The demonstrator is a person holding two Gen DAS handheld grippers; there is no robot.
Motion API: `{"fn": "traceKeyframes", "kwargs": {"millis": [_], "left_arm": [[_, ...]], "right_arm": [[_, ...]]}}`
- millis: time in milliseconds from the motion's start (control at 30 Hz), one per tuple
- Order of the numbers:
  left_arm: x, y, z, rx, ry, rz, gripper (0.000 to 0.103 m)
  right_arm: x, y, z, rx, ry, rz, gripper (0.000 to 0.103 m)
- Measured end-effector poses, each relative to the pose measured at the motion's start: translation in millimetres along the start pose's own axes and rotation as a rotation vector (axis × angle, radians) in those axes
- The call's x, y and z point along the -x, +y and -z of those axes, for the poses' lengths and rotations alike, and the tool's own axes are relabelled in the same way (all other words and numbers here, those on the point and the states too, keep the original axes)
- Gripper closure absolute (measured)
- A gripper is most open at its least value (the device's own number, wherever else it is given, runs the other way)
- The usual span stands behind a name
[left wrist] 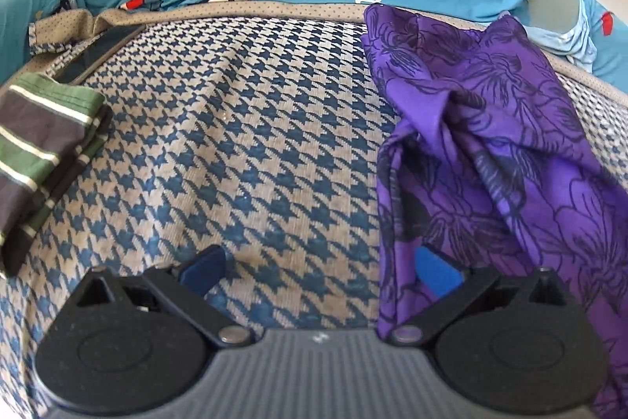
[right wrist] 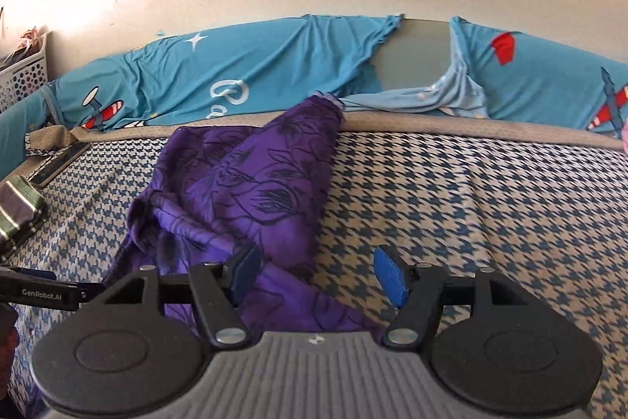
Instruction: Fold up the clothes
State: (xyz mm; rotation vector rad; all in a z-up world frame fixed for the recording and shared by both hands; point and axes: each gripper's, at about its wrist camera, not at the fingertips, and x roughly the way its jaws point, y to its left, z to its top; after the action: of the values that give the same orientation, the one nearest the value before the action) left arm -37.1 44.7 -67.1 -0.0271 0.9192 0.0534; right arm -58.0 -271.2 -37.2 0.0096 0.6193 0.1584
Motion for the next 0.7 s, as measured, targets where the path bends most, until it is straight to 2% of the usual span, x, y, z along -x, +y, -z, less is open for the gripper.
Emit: {"fn": "traceKeyframes", "kwargs": {"millis": [167,333,600,700], "left_arm": [[9.3,-0.5,21.1,-0.005,-0.012,-0.013,0.000],[22.0,-1.8,38.0,0.009,-0.027,-0.029,0.000],[31.3,1.7,48.6,0.025,-0.032,-0.024,0.000],[30.4,2.4,49.1,0.024,-0.034,-0.020,0.000]], "right_arm": [[32.1,-24.6,22.8,-0.124,0.004,0.075,0.034],[43.7,-45.0,47.0,-0.226,0.034,0.148,0.030],[27.2,-55.3,73.5,-0.280,0.090,0.193,0.031],[22.8,-50.1,76.7,-0.254,0.068,0.204,0.034]]}}
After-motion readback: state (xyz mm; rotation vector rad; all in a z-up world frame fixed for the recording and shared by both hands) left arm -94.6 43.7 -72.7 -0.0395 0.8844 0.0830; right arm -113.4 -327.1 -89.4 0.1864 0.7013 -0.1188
